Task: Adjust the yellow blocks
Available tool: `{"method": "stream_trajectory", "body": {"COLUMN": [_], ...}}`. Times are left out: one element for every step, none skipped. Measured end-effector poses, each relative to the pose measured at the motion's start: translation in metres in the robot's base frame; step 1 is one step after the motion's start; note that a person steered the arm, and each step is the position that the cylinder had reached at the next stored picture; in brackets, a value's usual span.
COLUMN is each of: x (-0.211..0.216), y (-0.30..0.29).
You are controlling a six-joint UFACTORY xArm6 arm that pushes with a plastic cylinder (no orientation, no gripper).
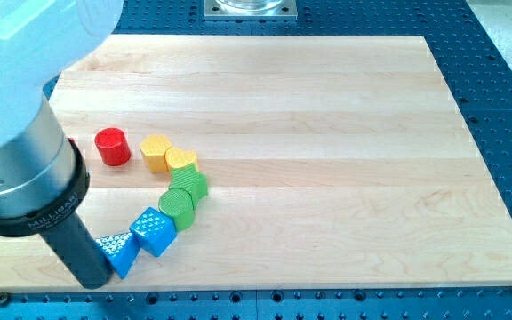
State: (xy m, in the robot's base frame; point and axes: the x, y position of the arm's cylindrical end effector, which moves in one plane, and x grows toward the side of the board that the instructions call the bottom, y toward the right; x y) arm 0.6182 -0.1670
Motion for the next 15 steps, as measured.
{"method": "stream_trajectory", "body": {"x": [0.0, -0.012, -0.077, -0.134, -0.138, -0.139, -0.142, -0.177, -0.23, -0.278, -0.307, -0.332, -0.348, -0.363, -0.365], "y": [0.0, -0.044, -0.071, -0.062, -0.114, -0.136, -0.138, -0.138, -0.135, -0.095, -0.041, -0.002, 0.024, 0.05, 0.057]}}
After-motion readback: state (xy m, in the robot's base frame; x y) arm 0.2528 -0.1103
